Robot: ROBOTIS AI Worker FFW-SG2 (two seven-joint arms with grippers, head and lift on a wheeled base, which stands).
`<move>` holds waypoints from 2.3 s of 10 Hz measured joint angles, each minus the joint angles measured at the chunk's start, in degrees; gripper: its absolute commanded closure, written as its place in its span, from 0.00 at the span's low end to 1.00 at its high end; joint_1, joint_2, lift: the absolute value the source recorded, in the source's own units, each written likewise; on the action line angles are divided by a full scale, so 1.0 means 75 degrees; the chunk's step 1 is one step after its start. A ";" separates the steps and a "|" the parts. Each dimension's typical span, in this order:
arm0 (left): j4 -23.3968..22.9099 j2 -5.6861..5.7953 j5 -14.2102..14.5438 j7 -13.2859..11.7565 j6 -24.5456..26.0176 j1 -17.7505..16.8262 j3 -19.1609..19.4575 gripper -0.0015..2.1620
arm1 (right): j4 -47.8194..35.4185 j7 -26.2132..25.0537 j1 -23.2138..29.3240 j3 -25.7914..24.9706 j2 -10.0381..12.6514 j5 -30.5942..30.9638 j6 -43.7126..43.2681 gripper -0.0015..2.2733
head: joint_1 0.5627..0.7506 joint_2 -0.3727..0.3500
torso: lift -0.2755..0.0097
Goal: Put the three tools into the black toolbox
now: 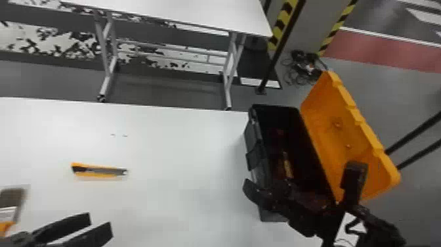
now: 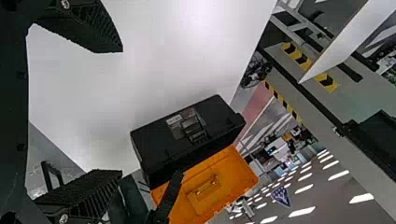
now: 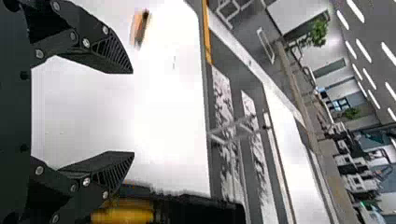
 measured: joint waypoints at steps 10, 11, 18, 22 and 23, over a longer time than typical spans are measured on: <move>0.0322 -0.0119 -0.0339 0.1570 0.0240 0.0943 0.1313 0.03 | 0.0577 0.0240 0.0188 0.1763 0.0394 0.0010 -0.0500 0.03 | 0.70 1.00 | 0.79; 0.0317 -0.0101 -0.0494 0.1571 0.0928 0.0785 0.1459 0.03 | 0.0679 0.0282 0.0180 0.1777 0.0376 0.0004 -0.0588 0.03 | 0.70 1.00 | 0.79; -0.0163 0.0688 -0.1865 0.1446 0.3470 -0.0724 0.1957 0.04 | 0.0914 0.0353 0.0078 0.1833 0.0306 0.0010 -0.0844 0.03 | 0.70 1.00 | 0.79; 0.0161 0.1096 -0.2908 0.1836 0.3471 -0.1095 0.1556 0.04 | 0.0962 0.0467 -0.0029 0.1833 0.0255 -0.0035 -0.0885 0.03 | 0.70 1.00 | 0.79; 0.0296 0.1237 -0.3202 0.2030 0.3471 -0.1269 0.1223 0.04 | 0.0962 0.0495 -0.0040 0.1827 0.0211 -0.0078 -0.0925 0.03 | 0.70 1.00 | 0.79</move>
